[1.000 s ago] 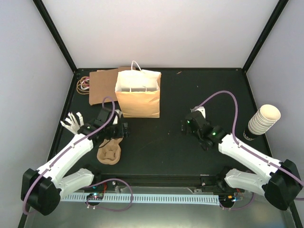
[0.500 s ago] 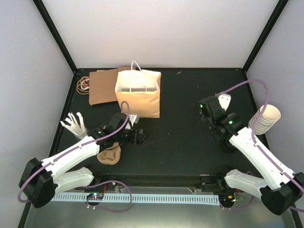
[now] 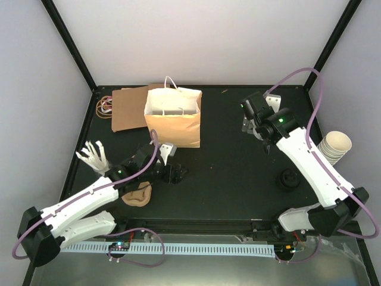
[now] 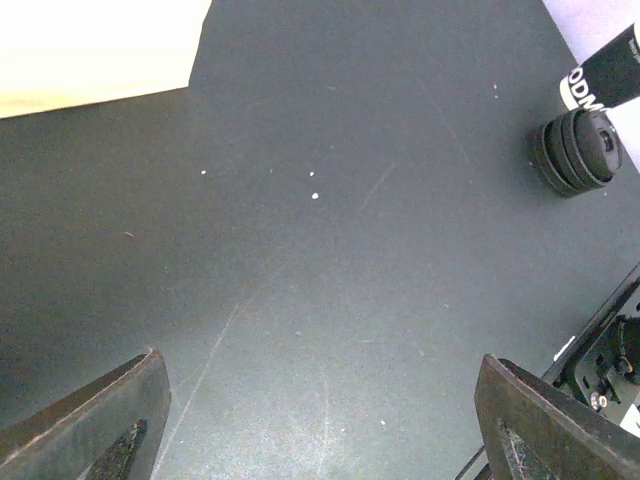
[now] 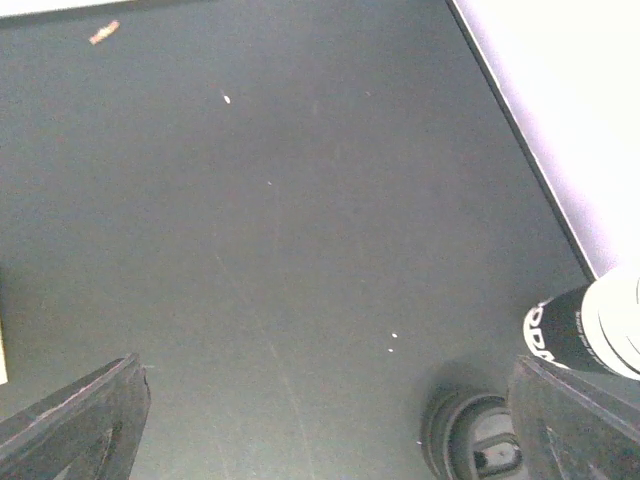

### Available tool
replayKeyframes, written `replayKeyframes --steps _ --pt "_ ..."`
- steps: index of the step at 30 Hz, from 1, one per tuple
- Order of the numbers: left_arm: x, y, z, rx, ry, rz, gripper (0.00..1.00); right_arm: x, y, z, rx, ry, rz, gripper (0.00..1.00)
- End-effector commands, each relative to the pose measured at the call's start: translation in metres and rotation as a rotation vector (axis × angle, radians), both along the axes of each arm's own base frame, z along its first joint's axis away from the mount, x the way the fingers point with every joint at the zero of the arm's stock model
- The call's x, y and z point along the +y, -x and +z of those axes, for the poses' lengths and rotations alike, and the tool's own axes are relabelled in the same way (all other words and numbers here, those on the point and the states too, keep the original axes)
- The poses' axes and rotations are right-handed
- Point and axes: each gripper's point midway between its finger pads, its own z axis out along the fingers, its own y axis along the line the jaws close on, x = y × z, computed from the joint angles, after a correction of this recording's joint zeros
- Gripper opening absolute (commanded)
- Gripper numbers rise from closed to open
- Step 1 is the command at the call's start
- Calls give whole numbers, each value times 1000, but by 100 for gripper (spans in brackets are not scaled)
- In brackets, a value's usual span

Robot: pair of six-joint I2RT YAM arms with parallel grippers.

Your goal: Pack the takeout coffee

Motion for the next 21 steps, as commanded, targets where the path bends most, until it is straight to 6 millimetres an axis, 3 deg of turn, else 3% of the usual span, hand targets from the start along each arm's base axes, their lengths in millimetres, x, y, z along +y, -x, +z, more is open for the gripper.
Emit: replayKeyframes --steps 1,6,14,17,21 --pt "5 1 18 -32 17 26 86 -21 3 4 45 71 -54 100" --pt "10 4 28 -45 22 29 86 -45 -1 25 2 5 -155 100" --pt "15 6 31 -63 6 31 87 -117 12 67 -85 -53 -362 100" --pt "14 6 31 -62 9 25 87 -147 19 70 -71 -61 -475 98" --pt "11 6 32 -61 0 8 87 -180 27 63 -57 -120 -583 85"
